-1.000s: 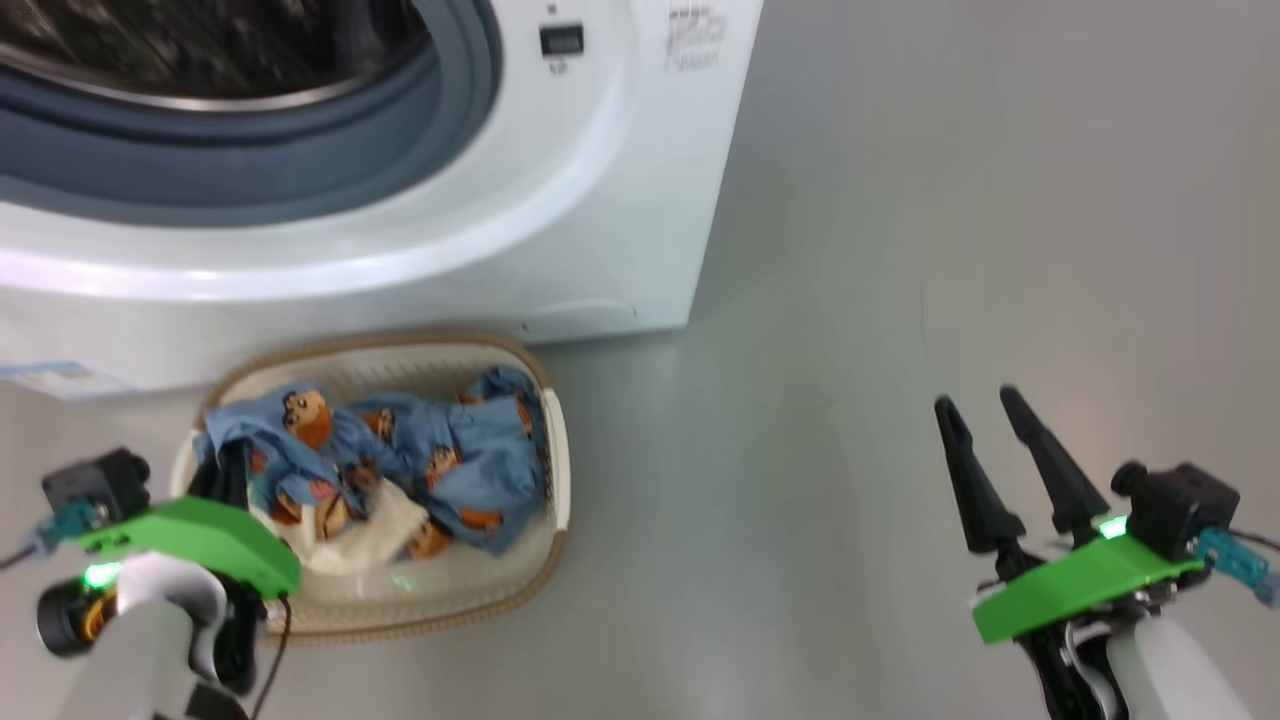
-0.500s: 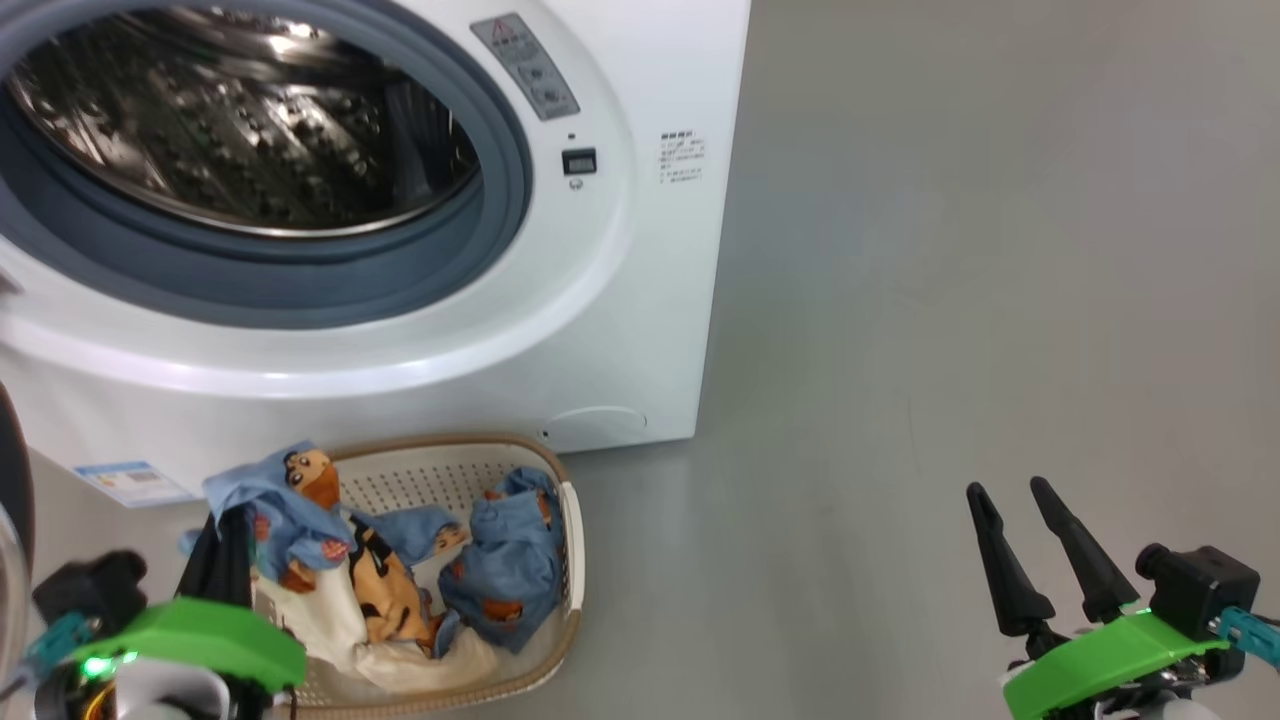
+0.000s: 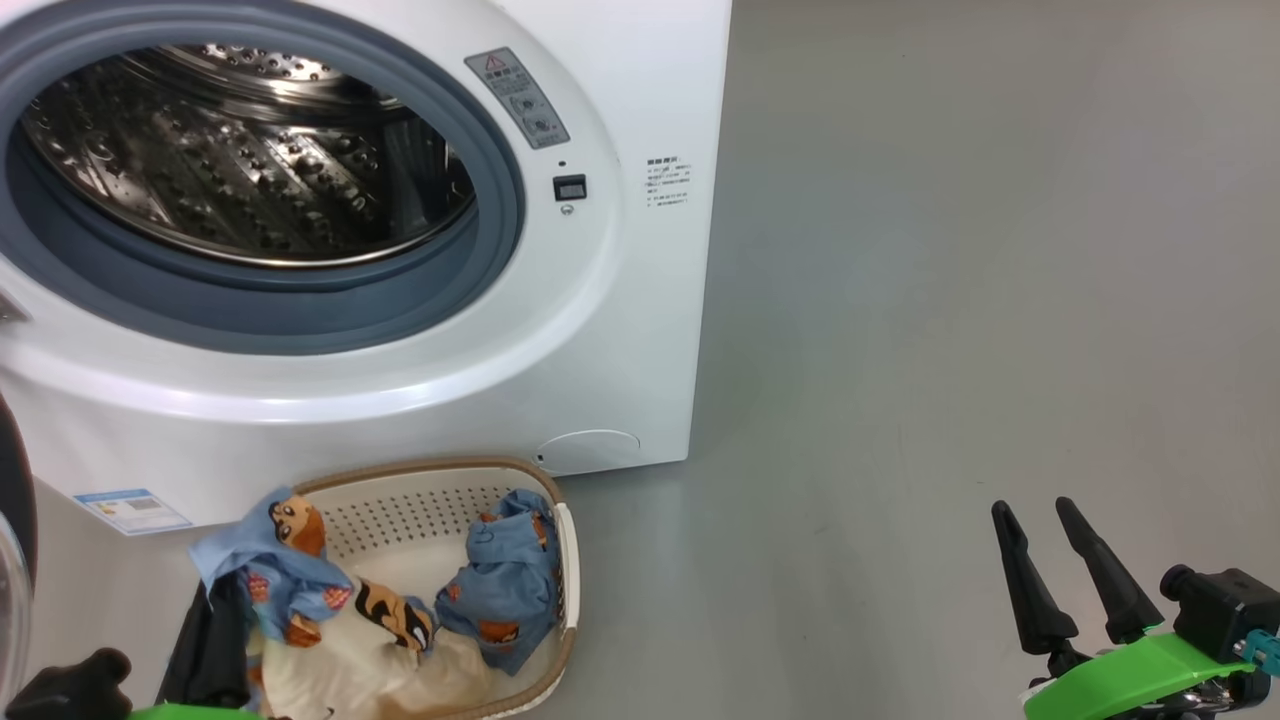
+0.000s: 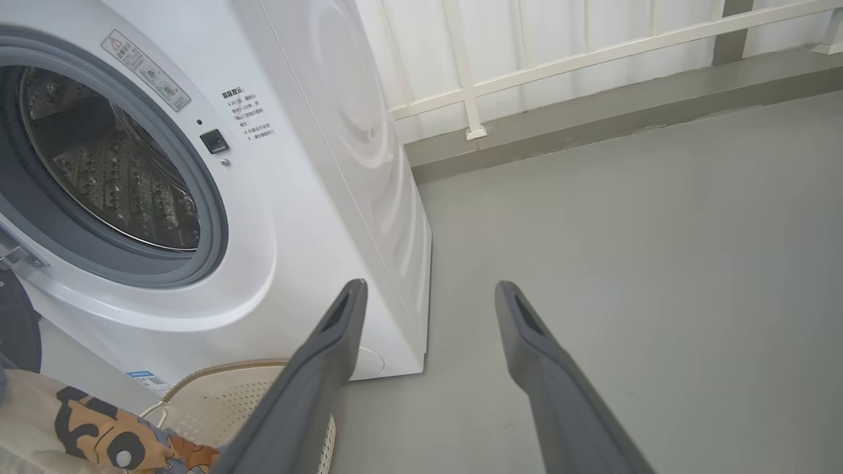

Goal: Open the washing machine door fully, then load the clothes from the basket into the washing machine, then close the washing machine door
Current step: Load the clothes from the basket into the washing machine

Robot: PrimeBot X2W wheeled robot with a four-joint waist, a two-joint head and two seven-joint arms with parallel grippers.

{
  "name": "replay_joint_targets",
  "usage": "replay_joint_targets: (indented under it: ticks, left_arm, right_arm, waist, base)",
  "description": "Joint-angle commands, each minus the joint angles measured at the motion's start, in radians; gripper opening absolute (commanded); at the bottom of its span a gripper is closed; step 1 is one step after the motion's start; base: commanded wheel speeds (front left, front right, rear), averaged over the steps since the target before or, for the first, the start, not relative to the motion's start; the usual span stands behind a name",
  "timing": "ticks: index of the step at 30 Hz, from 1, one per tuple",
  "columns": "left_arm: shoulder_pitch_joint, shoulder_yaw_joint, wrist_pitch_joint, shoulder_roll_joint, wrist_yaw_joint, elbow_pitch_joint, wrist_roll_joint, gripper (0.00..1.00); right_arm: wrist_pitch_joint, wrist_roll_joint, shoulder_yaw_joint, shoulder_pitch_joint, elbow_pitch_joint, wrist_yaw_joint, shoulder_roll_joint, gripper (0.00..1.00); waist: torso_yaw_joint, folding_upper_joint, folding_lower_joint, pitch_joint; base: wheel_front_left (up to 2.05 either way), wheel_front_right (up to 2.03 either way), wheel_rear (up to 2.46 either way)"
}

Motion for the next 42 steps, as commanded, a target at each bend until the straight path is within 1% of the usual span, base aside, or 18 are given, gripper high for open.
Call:
replay_joint_targets:
  ticks: [1, 6, 12, 19, 24, 27, 30, 39, 42]
  left_arm:
    - [-0.014, 0.040, -0.014, 0.015, 0.007, -0.035, 0.012, 0.00]
    - [-0.025, 0.045, -0.014, 0.010, 0.008, -0.055, 0.006, 0.00]
    - [-0.121, 0.043, -0.014, 0.023, 0.004, -0.059, -0.005, 0.00]
    - [-0.340, 0.050, -0.005, 0.074, 0.005, -0.048, -0.001, 0.00]
    - [-0.526, 0.061, 0.000, 0.120, 0.013, 0.004, 0.011, 0.00]
    - [-0.623, 0.059, -0.001, 0.147, 0.017, 0.075, 0.029, 0.00]
    - [-0.711, 0.051, -0.002, 0.165, 0.016, 0.177, 0.042, 0.00]
    - [-0.947, 0.018, -0.008, 0.198, 0.000, 0.556, 0.048, 0.00]
    - [-1.012, 0.000, -0.009, 0.212, -0.004, 0.660, 0.059, 0.00]
  right_arm:
    - [-0.005, 0.006, 0.014, 0.005, -0.027, 0.003, -0.012, 1.00]
    - [-0.005, 0.003, 0.009, -0.006, -0.036, 0.003, -0.004, 1.00]
    - [-0.005, 0.000, 0.000, -0.037, -0.048, 0.003, 0.005, 1.00]
    - [-0.005, -0.009, 0.001, -0.084, -0.058, 0.003, 0.023, 1.00]
    - [-0.005, -0.012, 0.008, -0.117, -0.062, 0.003, 0.034, 1.00]
    - [-0.005, -0.013, 0.018, -0.138, -0.062, 0.003, 0.040, 1.00]
    - [-0.005, -0.013, 0.024, -0.154, -0.064, 0.003, 0.046, 1.00]
    - [-0.005, -0.016, 0.036, -0.192, -0.070, 0.003, 0.061, 1.00]
    - [-0.005, -0.015, 0.041, -0.200, -0.071, 0.003, 0.066, 1.00]
  waist:
    - [-0.001, 0.0000, 0.0000, 0.003]
    - [-0.003, 0.0000, 0.0000, 0.034]
    - [-0.008, 0.0000, 0.0000, 0.095]
    - [-0.019, 0.0000, 0.0000, 0.180]
    - [-0.035, 0.0000, 0.0000, 0.235]
    - [-0.051, 0.0000, 0.0000, 0.263]
    - [-0.065, 0.0000, 0.0000, 0.290]
    - [-0.106, 0.0000, 0.0000, 0.364]
    - [-0.120, 0.0000, 0.0000, 0.384]
  base:
    - [0.00, 0.00, 0.00]
    - [0.00, 0.00, 0.00]
    - [0.00, 0.00, 0.00]
    - [0.00, 0.00, 0.00]
    - [0.00, 0.00, 0.00]
    - [0.00, 0.00, 0.00]
    - [0.00, 0.00, 0.00]
    - [0.00, 0.00, 0.00]
    - [0.00, 0.00, 0.00]
